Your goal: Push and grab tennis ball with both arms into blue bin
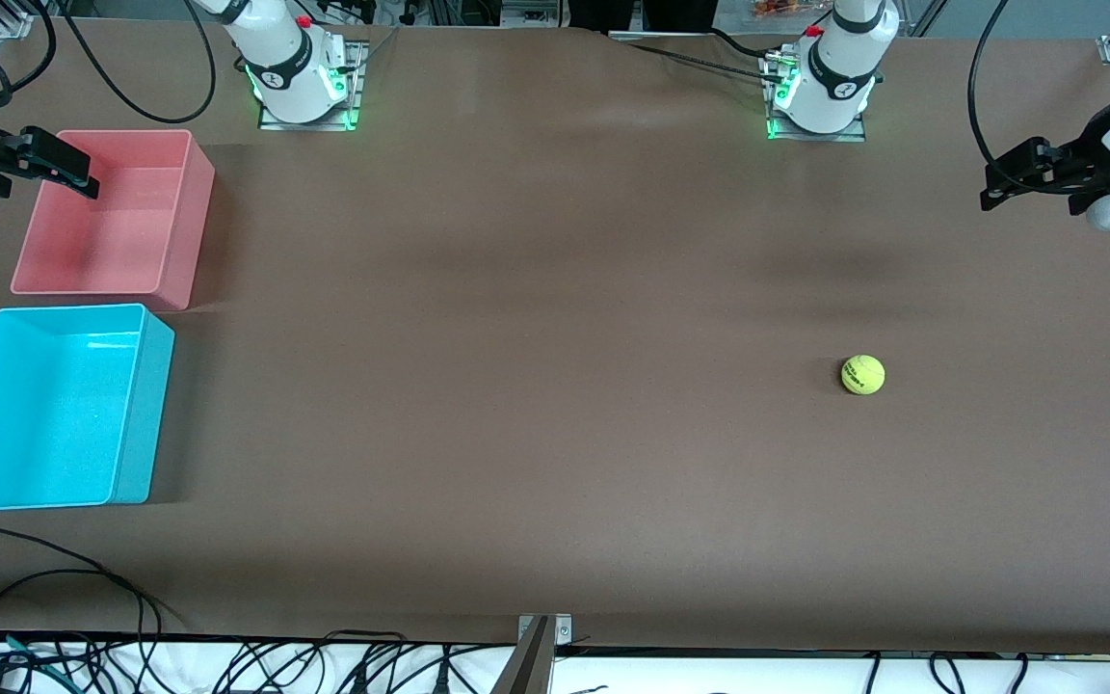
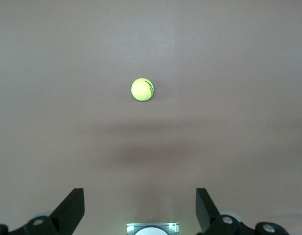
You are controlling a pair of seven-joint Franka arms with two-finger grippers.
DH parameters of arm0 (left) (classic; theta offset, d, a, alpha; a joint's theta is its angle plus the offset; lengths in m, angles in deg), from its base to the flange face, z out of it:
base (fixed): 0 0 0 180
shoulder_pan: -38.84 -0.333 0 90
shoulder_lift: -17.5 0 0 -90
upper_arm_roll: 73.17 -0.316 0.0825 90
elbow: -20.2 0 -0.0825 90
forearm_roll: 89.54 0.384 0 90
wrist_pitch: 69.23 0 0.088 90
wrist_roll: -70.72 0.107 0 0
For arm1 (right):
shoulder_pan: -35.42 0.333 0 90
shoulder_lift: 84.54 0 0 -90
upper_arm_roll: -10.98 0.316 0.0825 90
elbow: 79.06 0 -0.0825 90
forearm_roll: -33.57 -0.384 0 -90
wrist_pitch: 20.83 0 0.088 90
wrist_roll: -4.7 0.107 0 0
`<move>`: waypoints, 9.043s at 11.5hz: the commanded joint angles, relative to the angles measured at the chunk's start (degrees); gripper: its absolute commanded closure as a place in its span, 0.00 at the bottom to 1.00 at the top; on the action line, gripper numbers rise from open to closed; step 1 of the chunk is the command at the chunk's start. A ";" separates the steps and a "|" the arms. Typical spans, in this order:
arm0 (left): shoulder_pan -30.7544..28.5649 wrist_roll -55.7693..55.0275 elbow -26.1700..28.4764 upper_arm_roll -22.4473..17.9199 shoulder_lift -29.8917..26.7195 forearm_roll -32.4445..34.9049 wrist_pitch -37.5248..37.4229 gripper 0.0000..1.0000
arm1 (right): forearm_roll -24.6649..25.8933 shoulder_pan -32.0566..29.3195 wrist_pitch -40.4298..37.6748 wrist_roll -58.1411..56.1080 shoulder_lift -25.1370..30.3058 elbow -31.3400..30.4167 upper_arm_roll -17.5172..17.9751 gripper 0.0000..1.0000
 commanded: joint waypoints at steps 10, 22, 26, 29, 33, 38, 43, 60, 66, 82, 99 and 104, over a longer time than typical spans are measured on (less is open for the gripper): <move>0.20 -0.77 -1.43 -0.22 0.13 -0.76 -0.83 0.00 | 1.07 -0.19 -1.50 -0.50 -0.23 1.61 -0.05 0.00; 0.11 -0.77 -1.43 -0.22 0.13 -0.85 -1.09 0.00 | 1.07 -0.19 -1.59 -0.59 -0.32 1.61 -0.05 0.00; 0.11 -0.77 -1.43 -0.22 0.13 -0.85 -1.45 0.00 | 1.07 -0.19 -1.67 -0.59 -0.23 1.61 -0.05 0.00; 0.11 -0.77 -1.43 -0.31 0.13 -0.85 -1.45 0.00 | 1.07 -0.19 -1.67 -0.59 -0.23 1.61 -0.05 0.00; 0.11 -0.77 -1.51 -0.31 0.13 -0.85 -1.45 0.00 | 1.16 -0.19 -1.67 -0.59 -0.23 1.61 -0.05 0.00; 0.02 -0.77 -1.51 -0.31 0.13 -0.85 -1.45 0.00 | 1.25 -0.19 -1.67 -0.59 -0.14 1.61 -0.14 0.00; 0.02 -0.77 -1.60 -0.40 0.22 -1.11 -1.45 0.00 | 1.77 -0.19 -1.59 -0.59 -0.23 1.61 0.04 0.00; 0.02 -0.77 -1.78 -0.40 0.13 -1.29 -1.36 0.00 | 2.74 -0.19 -1.67 -0.68 -0.23 1.61 0.13 0.00; 0.02 -0.77 -1.78 -0.40 0.22 -1.37 -1.36 0.00 | 2.74 -0.19 -1.59 -0.59 -0.32 1.61 0.13 0.00; 0.02 -0.77 -1.78 -0.49 0.22 -1.37 -1.36 0.00 | 2.21 -0.10 -2.55 -0.68 -0.06 1.52 1.78 0.00; -0.59 -0.33 -2.40 -0.49 0.83 -1.46 -1.10 0.00 | 2.92 -0.01 -2.64 0.20 -0.50 1.87 6.98 0.00; -0.68 0.28 -0.03 -0.40 2.94 -1.02 0.48 0.00 | 2.56 -0.19 -4.13 -0.15 0.12 2.05 6.37 0.00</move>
